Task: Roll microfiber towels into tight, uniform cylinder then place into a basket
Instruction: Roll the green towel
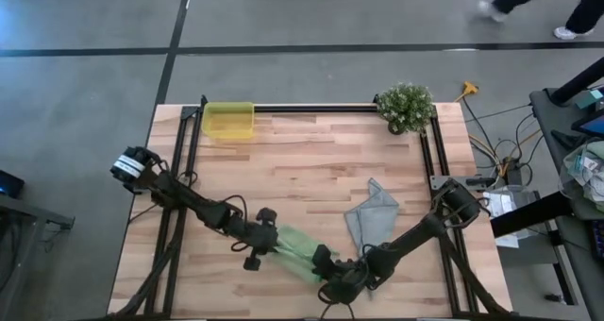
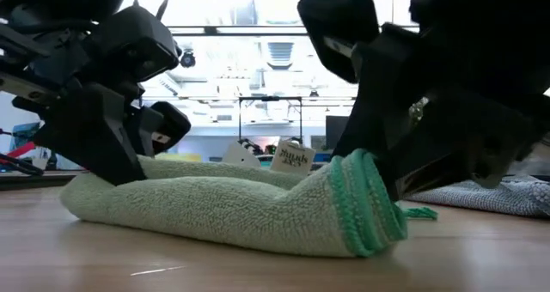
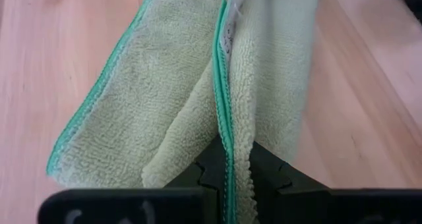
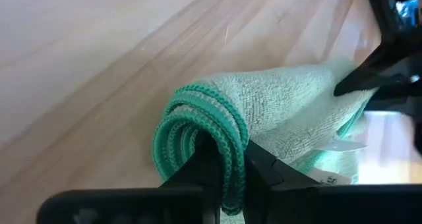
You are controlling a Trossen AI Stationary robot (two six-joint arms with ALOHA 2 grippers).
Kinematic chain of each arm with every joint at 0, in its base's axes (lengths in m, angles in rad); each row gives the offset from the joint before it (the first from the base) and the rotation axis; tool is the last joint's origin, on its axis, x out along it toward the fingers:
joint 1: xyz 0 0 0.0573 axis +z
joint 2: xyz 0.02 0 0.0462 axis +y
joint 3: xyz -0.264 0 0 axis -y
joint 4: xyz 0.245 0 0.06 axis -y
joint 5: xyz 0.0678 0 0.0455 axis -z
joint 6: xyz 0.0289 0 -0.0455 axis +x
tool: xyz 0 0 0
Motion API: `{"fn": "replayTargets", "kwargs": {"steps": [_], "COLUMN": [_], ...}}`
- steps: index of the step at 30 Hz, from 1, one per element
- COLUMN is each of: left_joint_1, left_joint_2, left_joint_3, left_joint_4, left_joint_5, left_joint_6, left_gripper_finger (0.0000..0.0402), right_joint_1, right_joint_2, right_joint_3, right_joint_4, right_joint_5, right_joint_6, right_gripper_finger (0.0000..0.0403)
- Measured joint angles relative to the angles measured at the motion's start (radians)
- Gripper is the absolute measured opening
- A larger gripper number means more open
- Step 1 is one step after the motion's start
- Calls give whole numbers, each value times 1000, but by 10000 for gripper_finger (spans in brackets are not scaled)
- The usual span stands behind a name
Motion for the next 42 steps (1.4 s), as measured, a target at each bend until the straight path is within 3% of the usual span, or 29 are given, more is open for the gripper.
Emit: {"fn": "replayTargets", "kwargs": {"steps": [11, 26, 32, 36, 42], "left_joint_1": [-60, -243, -250, -236, -215], "left_joint_2": [49, 56, 60, 83, 79], "left_joint_3": [2, 36, 26, 27, 28], "left_joint_4": [-7, -38, -41, -38, -45], "left_joint_5": [-102, -452, -474, -479, -491], "left_joint_6": [-25, 83, 82, 78, 52], "left_gripper_finger": [20, 20, 22, 51, 146], "right_joint_1": [-11, -23, -40, -41, -41], "right_joint_2": [0, 0, 0, 0, 0], "right_joint_3": [-23, -47, -85, -89, -89], "right_joint_4": [29, 96, 204, 210, 211], "right_joint_5": [-20, 15, -21, -23, -23], "right_joint_6": [142, 369, 440, 445, 446], "right_gripper_finger": [31, 30, 25, 24, 24]}}
